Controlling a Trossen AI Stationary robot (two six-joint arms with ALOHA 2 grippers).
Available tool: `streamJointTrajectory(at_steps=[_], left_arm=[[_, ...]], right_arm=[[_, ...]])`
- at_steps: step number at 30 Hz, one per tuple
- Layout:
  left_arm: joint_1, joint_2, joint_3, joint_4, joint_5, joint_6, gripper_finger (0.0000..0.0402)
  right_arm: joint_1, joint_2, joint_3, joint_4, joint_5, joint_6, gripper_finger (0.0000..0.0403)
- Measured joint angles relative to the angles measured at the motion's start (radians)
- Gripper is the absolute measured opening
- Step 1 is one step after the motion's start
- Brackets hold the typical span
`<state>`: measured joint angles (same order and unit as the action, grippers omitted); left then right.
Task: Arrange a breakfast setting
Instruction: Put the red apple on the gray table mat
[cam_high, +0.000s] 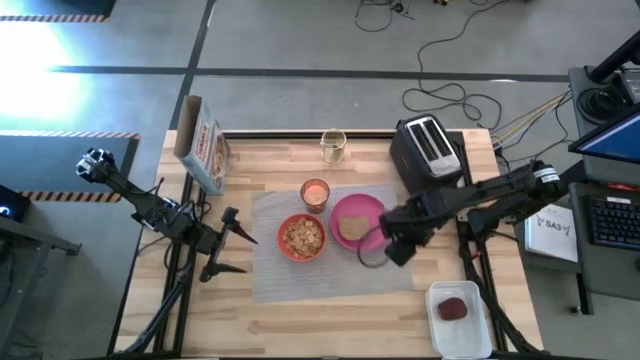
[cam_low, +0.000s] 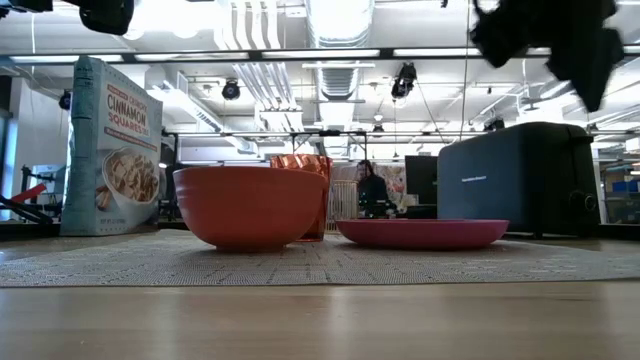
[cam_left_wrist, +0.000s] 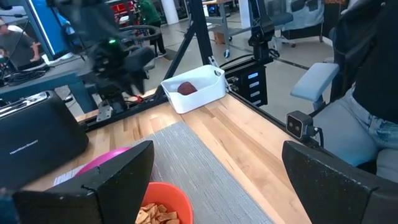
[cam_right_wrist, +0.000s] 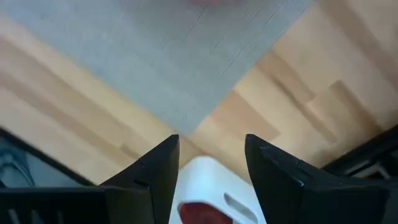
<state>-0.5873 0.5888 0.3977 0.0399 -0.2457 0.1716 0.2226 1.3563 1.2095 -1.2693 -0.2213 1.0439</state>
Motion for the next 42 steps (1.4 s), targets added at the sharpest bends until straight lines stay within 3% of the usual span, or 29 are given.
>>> streamJointTrajectory(at_steps=[13, 18, 26, 34, 42], left_arm=[[0.0, 0.003, 0.0, 0.004, -0.062, 0.021, 0.0336], [0.0, 0.016, 0.0, 0.02, -0.062, 0.029, 0.0336], [0.0, 0.047, 0.0, 0.039, -0.062, 0.03, 0.0336], [0.0, 0.079, 0.0, 0.109, -0.062, 0.03, 0.0336], [0.0, 0.135, 0.0, 0.142, -0.062, -0.028, 0.0336]], right_arm=[[0.313, -0.001, -0.003, 0.078, -0.023, 0.098, 0.0158], [0.363, -0.004, -0.003, 0.158, -0.019, 0.102, 0.0144], [0.37, 0.021, -0.009, 0.101, -0.02, 0.327, 0.0166], [0.474, 0.08, -0.006, 0.161, -0.024, 0.268, 0.0182], [0.592, 0.129, -0.006, 0.227, -0.023, 0.307, 0.0182]])
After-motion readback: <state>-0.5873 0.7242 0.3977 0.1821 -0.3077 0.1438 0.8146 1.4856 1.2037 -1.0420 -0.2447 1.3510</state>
